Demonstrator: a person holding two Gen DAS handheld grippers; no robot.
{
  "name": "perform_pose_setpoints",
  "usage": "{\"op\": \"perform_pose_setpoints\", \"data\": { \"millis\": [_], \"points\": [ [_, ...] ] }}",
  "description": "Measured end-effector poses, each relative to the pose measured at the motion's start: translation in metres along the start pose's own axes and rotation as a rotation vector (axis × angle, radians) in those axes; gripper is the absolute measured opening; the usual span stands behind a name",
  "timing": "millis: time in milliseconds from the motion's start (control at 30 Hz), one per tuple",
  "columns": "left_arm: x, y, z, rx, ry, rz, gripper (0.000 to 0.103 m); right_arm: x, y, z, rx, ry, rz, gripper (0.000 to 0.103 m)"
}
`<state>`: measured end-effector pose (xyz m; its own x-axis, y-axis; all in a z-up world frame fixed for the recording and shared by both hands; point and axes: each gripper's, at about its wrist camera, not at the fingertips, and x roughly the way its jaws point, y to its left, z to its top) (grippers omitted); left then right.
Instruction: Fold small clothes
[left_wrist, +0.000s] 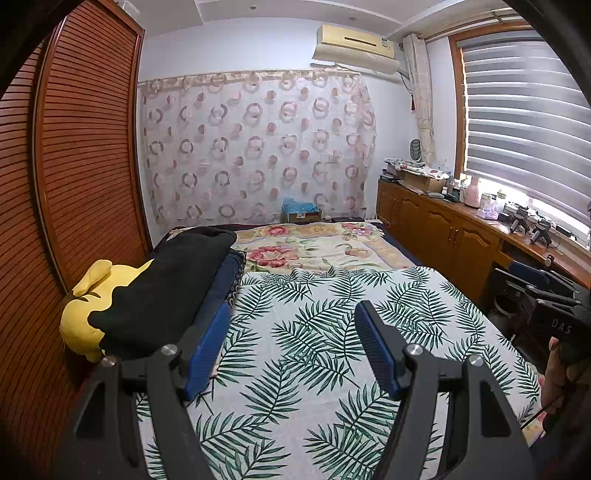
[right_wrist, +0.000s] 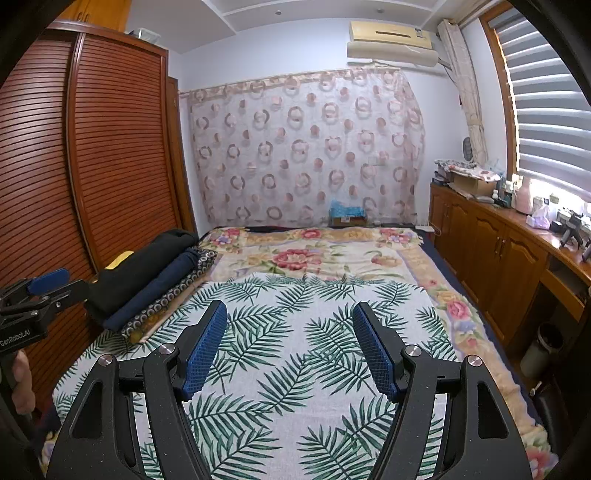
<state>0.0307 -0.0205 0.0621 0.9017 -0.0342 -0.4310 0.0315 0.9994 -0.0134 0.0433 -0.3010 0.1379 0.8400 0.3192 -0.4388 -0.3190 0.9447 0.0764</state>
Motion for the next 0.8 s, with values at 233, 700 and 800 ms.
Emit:
{"op": "perform_pose_setpoints", "data": {
  "millis": [233,700,800],
  "points": [
    [-0.0001,0.0003,0.0002,0.001,0.000,0.001,0.070,0.0000,-0.0003,-0.0019,0.001,0.003,0.002,0.072],
    [-0.0002,0.0004,-0.0003,0.000,-0.002,0.002,0.070,-0.0012,-0.0052,-0.0069,0.006,-0.005,-0.008,0.072],
    [-0.0004,0.0010,-0.0003,-0.002,-0.003,0.003,0.070,-0.0013,-0.0061,-0.0071,0.005,-0.004,-0.007,0.072]
  ]
}}
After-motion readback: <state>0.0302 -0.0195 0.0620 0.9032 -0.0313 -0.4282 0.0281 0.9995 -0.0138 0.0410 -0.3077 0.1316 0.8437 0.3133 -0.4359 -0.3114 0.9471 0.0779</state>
